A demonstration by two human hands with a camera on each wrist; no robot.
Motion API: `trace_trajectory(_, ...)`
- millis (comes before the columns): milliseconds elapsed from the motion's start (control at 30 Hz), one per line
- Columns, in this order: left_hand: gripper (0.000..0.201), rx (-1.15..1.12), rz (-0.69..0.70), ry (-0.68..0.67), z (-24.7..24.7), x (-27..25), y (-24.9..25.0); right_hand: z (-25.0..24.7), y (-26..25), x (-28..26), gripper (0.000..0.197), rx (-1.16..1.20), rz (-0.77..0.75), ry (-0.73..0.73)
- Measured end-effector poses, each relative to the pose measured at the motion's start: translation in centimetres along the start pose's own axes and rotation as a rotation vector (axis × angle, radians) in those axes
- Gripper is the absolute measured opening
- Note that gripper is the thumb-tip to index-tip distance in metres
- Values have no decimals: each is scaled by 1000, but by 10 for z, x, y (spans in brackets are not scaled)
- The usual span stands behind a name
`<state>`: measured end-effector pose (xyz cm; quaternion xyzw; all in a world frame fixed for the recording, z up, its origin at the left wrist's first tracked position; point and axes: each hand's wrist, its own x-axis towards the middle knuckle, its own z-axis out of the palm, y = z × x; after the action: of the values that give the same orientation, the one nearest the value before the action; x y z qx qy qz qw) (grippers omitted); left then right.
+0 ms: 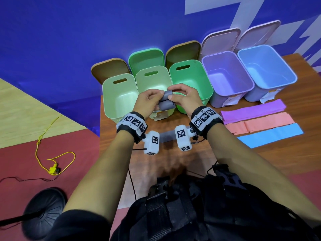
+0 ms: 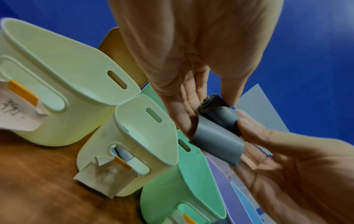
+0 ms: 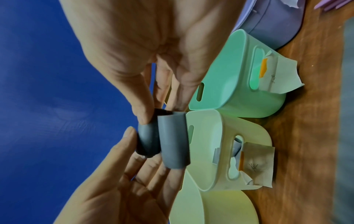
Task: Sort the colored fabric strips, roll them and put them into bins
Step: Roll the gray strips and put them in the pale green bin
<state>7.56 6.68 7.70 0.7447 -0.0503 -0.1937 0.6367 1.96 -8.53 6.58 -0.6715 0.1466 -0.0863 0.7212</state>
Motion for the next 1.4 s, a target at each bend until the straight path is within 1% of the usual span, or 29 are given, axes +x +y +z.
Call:
trace_trajectory(100,8,8,-8,-17,-1,1,-3,-1,0,0,34,29,13,-14)
trace_trajectory(167,8,3,15,-24,-1,2,-3,-1,-1,0,35,46,27,-18)
trace_trajectory(233,11,12,56,-27,-1,2,-3,-1,-3,1,30,92,66,-7)
trace_trajectory(333,21,44,108,-9,-2,4,-3,0,-6,2,18,125,133,4)
trace_trajectory(400,24,53,119,-10,-2,4,-2,0,-6,3,9,105,133,2)
trace_trajectory(433,24,49,117,-13,-2,4,-2,-1,-6,3,9,87,127,8)
trace_trajectory(600,25,-24,56,-35,1,4,-3,-2,-3,5,15,63,69,16)
trace_trajectory(667,19,-36,36,-40,0,4,-4,-2,-4,5,18,71,63,12)
trace_trajectory(733,15,-13,43,-38,-1,5,-3,-3,-4,5,20,76,69,5)
trace_trajectory(1000,22,12,91,-26,-2,8,-3,-2,-1,8,32,58,77,-2)
trace_trajectory(1067,23,26,107,-18,-2,9,-3,-2,-4,9,29,79,100,-6)
trace_trajectory(1167,24,41,137,-12,-1,12,-2,0,-6,10,16,145,168,-15)
trace_trajectory(1233,25,38,149,-19,-2,14,-3,0,-5,12,12,145,177,-21)
trace_trajectory(1333,25,16,124,-36,-4,19,-8,1,-3,15,12,141,174,-23)
trace_trajectory(1400,25,-31,74,-71,-5,22,-12,1,-2,18,14,155,168,-25)
